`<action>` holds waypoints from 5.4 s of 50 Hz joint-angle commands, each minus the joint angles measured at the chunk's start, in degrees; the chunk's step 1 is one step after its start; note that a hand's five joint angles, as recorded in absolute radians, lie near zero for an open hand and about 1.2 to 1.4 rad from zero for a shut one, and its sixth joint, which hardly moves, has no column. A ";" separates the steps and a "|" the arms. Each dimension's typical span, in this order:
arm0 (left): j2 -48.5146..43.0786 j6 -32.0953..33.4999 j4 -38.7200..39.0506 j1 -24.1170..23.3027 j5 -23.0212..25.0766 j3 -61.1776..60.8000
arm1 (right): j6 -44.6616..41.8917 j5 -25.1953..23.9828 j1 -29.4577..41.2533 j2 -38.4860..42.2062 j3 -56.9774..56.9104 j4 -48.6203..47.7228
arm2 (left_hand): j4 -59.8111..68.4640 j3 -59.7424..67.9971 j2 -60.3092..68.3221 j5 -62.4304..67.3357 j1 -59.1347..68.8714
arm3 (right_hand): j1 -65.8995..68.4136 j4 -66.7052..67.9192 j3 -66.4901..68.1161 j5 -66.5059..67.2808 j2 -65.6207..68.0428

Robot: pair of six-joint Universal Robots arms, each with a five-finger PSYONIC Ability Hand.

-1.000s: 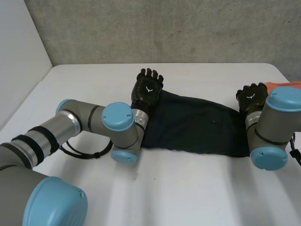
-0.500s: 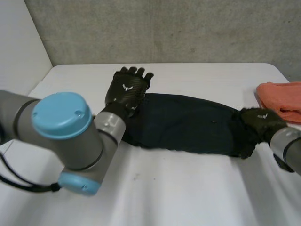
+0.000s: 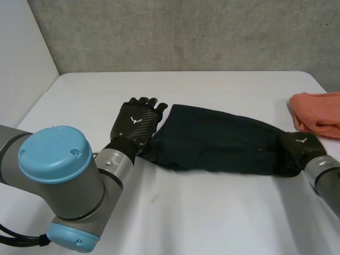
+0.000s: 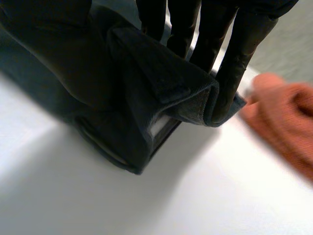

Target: Fold the laundry.

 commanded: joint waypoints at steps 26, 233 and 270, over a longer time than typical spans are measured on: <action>2.81 0.35 0.37 1.64 0.17 2.60 | -34.23 -8.38 27.79 10.87 -22.69 8.76 | -1.67 -2.13 -1.82 -2.70 -0.89 | 10.16 -5.45 -2.63 -1.32 -4.05; 20.55 -13.01 -7.10 3.65 12.30 -7.66 | -19.63 -17.70 -1.74 18.53 -34.20 -4.24 | -1.45 -1.92 -1.61 -2.49 -0.67 | 27.92 12.31 15.13 16.44 13.71; 19.32 -14.32 -7.10 3.66 12.21 -7.75 | -5.57 -36.60 -28.11 36.28 -62.25 8.85 | -1.45 -1.92 -1.61 -2.49 -0.67 | 25.46 9.84 12.67 13.97 11.25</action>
